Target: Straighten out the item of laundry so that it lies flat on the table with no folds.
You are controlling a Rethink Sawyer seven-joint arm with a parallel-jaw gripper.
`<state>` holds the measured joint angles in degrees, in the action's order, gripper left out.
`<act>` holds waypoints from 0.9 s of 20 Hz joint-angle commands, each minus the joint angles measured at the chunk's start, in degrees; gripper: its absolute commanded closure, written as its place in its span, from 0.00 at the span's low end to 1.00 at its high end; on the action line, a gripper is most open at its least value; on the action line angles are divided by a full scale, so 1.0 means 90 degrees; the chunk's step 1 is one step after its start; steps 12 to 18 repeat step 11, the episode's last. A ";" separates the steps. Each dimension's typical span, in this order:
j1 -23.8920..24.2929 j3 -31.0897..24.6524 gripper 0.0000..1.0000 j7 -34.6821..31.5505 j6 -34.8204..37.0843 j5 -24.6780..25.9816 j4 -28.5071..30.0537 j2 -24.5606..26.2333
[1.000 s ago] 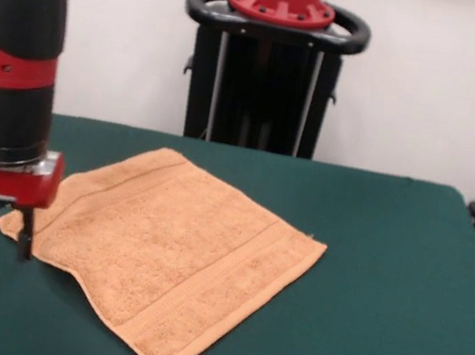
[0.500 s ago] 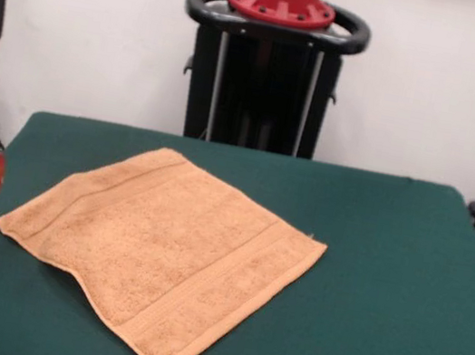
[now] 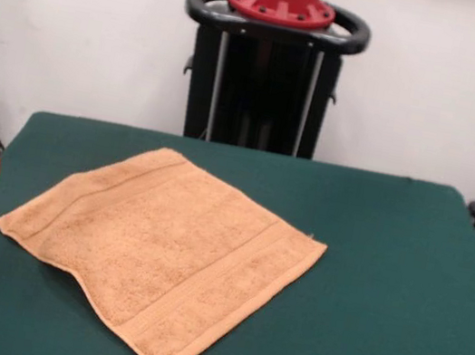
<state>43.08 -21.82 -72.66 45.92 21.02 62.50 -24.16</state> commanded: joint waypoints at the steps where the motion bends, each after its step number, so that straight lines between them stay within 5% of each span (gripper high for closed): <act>1: -0.0301 -0.0051 0.00 -0.0409 0.0152 -0.0112 0.0788 -0.0077; 18: -0.0487 0.0079 0.00 -0.0454 0.0114 -0.0003 0.0779 -0.0227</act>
